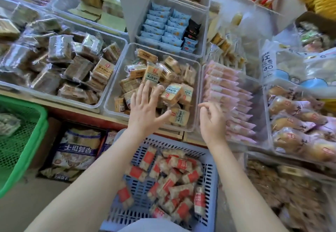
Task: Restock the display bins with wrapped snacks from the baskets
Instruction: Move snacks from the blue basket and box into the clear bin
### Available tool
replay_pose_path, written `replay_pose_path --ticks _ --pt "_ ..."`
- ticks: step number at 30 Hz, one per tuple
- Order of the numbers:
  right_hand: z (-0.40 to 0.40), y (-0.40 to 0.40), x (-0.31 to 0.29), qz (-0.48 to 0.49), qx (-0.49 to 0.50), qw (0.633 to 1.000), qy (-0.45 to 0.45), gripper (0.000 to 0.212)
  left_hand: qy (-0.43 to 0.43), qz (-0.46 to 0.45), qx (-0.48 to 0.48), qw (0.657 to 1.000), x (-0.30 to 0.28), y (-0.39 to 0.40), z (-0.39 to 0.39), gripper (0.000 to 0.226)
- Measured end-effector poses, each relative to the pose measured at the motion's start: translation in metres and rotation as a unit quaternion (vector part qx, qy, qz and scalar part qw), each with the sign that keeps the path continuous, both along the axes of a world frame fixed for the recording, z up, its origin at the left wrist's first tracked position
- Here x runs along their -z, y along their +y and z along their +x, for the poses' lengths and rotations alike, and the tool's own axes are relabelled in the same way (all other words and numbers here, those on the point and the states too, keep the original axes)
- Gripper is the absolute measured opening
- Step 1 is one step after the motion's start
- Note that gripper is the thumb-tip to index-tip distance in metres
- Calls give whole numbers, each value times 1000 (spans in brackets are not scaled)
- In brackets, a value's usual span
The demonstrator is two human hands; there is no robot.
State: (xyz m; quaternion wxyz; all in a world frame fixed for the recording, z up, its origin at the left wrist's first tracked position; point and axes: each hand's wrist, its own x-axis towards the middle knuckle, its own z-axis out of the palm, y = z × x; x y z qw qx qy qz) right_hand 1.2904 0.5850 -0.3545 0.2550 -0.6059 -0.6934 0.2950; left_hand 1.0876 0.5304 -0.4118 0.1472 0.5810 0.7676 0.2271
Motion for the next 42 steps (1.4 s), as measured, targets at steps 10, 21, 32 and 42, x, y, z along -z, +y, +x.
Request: replay_pose_path --ticks 10,21,32,42 --pt "194 -125 43 -117 167 979 -4 22 -112 -155 251 949 -58 -23 220 28" --pt "446 -179 100 -374 200 880 -217 58 -134 -347 294 881 -47 -68 398 37" --pt "471 -167 109 -309 236 918 -81 40 -201 -349 181 897 -55 -74 444 20" --pt "431 -156 5 -345 99 765 535 45 -442 -329 112 827 -81 -68 461 21"
